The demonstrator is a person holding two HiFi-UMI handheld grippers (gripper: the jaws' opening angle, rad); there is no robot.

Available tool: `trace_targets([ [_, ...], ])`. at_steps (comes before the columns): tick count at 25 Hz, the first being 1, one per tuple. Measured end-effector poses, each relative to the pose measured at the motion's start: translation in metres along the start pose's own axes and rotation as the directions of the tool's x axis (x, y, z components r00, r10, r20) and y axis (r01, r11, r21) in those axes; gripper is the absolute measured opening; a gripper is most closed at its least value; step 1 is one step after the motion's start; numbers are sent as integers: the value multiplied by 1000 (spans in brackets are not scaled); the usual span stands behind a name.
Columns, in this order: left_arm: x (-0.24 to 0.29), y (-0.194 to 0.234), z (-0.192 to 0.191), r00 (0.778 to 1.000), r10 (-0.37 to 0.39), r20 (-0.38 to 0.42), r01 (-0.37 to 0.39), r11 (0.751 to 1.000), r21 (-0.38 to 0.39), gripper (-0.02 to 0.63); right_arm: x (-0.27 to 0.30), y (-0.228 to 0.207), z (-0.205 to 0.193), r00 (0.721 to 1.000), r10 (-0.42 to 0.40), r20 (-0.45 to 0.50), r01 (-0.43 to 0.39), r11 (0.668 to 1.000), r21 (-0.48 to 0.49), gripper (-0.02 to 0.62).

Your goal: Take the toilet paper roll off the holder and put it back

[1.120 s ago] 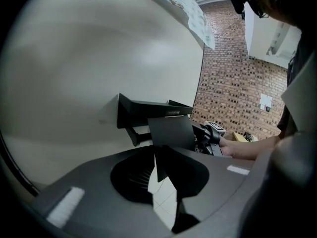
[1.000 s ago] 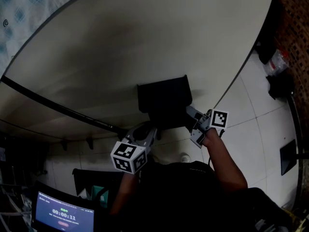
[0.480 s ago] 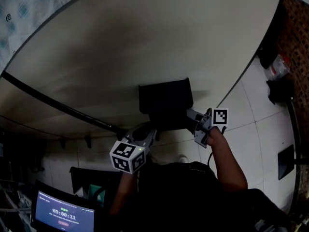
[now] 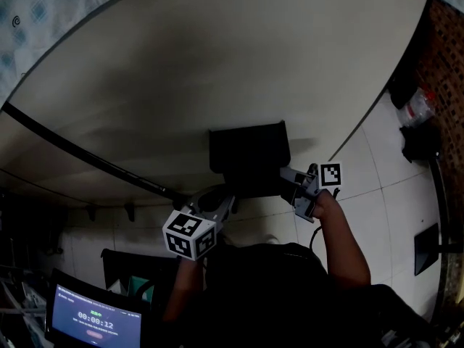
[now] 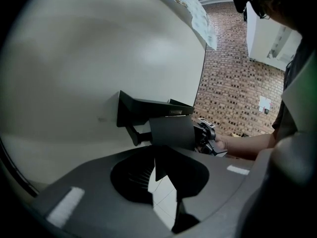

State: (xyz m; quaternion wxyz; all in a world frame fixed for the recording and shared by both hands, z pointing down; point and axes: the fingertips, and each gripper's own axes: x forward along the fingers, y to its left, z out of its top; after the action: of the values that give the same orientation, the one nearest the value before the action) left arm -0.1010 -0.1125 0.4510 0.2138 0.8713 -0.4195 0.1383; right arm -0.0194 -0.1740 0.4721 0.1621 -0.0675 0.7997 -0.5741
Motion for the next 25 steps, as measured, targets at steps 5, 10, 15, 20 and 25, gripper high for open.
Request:
trace_targets([
  [5, 1, -1, -1, 1000, -10, 1, 10, 1000, 1, 69, -4, -4, 4, 999, -26, 29, 26, 999, -23, 440],
  [10, 2, -1, -1, 1000, -10, -3, 10, 1000, 8, 66, -9, -2, 10, 998, -21, 64, 22, 1000, -20, 460],
  [15, 1, 0, -2, 1000, -9, -1, 9, 1000, 11, 66, -10, 3, 13, 996, 12, 91, -12, 1000, -8, 463],
  [20, 1, -2, -2, 1000, -13, -7, 13, 1000, 16, 66, -8, 2, 13, 995, 14, 95, -16, 1000, 16, 453],
  [25, 1, -2, -1, 1000, -17, -9, 17, 1000, 15, 66, 3, 1, 7, 999, 4, 47, -6, 999, 41, 453],
])
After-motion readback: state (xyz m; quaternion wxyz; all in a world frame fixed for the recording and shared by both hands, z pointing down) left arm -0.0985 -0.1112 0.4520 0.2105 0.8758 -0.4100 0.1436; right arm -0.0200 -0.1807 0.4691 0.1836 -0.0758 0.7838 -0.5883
